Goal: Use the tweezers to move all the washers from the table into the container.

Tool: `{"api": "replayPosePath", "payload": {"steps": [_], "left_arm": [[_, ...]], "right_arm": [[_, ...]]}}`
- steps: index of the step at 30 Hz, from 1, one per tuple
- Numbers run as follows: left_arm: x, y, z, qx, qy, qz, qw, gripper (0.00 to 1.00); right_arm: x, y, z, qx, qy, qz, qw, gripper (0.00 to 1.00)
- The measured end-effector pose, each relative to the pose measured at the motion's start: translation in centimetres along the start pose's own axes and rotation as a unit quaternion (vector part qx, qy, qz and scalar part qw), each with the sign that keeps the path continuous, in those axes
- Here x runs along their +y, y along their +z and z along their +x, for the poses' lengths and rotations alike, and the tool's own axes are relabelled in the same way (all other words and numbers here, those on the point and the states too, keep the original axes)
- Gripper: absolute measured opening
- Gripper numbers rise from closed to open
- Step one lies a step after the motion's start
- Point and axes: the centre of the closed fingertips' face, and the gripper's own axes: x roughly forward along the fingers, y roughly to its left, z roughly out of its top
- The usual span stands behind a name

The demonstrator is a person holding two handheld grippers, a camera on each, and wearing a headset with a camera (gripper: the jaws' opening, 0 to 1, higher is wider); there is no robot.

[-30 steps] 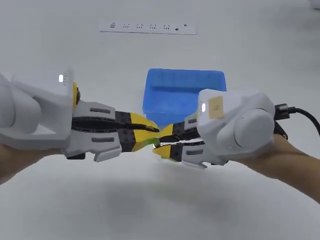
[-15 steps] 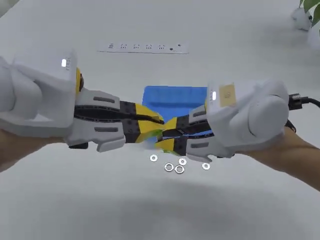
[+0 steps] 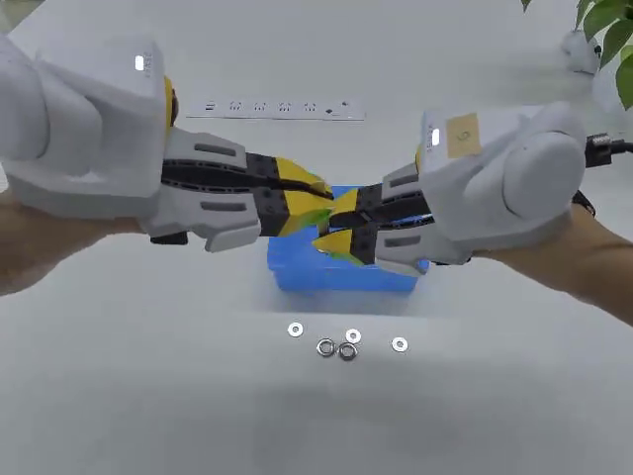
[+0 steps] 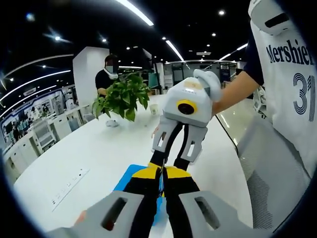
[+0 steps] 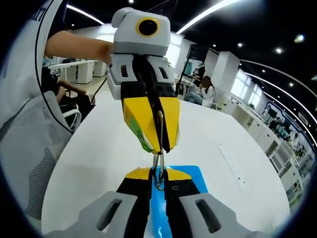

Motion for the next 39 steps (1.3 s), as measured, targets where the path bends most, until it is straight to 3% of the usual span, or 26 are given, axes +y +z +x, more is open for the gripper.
{"api": "replayPosePath", "payload": {"steps": [3,5,13,18,21,25,32,39], "left_arm": [[0.9,-0.3,0.6,-0.004,-0.001,-0.006,1.0,0.07],[1.7,-0.3,0.9,-0.02,0.004,-0.027,0.9994,0.07],[3.5,-2.7,2.4,-0.006,0.007,-0.027,0.9996,0.07],[3.5,-4.2,3.9,0.003,0.003,-0.042,0.9991,0.07],[3.7,-4.8,4.5,0.002,0.006,-0.064,0.9979,0.07],[4.1,-5.5,4.9,0.002,0.009,-0.073,0.9973,0.07],[4.0,-6.4,5.7,0.007,0.003,-0.086,0.9963,0.07],[4.4,-6.3,5.4,0.006,0.005,-0.09,0.9959,0.07]], "right_arm": [[-1.0,-0.5,0.3,0.004,-0.003,0.001,1.0,0.1],[-1.7,-0.8,0.6,0.0,-0.005,0.006,1.0,0.1],[-3.1,-3.0,2.5,0.01,-0.004,0.02,0.9997,0.1],[-3.2,-4.9,3.6,0.03,0.002,0.026,0.9992,0.1],[-3.4,-5.8,4.1,0.029,0.006,0.054,0.9981,0.1],[-3.6,-6.6,4.5,0.034,0.009,0.057,0.9977,0.1],[-3.4,-7.9,5.1,0.046,0.017,0.073,0.9961,0.1],[-3.4,-7.8,5.0,0.046,0.012,0.073,0.9962,0.11]]}}
